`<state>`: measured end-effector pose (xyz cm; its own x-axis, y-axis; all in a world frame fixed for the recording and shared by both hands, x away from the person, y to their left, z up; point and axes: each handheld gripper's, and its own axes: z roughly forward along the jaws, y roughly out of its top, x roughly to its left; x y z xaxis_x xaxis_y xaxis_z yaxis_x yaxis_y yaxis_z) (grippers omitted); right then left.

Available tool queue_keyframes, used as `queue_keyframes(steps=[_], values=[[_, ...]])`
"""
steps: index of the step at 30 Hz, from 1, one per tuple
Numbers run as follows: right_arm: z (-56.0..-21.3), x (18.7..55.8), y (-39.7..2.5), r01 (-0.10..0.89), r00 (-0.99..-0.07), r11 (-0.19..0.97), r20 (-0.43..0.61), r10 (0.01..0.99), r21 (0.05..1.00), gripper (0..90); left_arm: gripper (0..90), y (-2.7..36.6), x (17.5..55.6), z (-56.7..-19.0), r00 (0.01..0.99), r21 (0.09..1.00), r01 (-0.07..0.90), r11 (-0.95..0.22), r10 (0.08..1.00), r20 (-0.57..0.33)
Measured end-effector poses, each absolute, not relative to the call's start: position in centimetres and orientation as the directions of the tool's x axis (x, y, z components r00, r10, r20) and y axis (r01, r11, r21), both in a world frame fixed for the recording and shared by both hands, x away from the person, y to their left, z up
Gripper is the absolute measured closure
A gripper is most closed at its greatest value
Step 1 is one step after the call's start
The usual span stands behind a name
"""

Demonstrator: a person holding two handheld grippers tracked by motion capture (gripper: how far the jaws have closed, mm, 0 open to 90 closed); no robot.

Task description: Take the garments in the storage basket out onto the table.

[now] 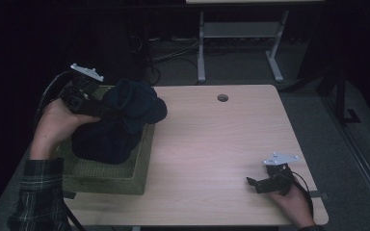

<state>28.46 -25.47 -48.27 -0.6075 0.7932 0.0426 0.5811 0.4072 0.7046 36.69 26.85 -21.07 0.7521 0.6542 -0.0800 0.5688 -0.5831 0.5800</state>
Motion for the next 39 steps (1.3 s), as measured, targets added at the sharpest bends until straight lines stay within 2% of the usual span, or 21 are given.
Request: queue_keyframes(steps=[19, 29, 39], values=[[-48.3, 28.5, -25.5, 0.581, -0.608, 0.407, 0.042, 0.793, 0.705, 2.6, 69.2, 21.6, 37.6, -20.4, 0.807, 0.6, 0.519, -0.609, 0.58, -0.109], [-48.3, 28.5, -25.5, 0.581, -0.608, 0.408, 0.043, 0.793, 0.704, 2.6, 69.2, 17.2, 37.7, -21.2, 0.849, 0.625, 0.47, -0.623, 0.513, -0.126], [-48.3, 28.5, -25.5, 0.581, -0.607, 0.407, 0.043, 0.793, 0.704, 2.5, 69.2, 13.2, 37.9, -22.8, 0.877, 0.611, 0.44, -0.658, 0.46, -0.135]])
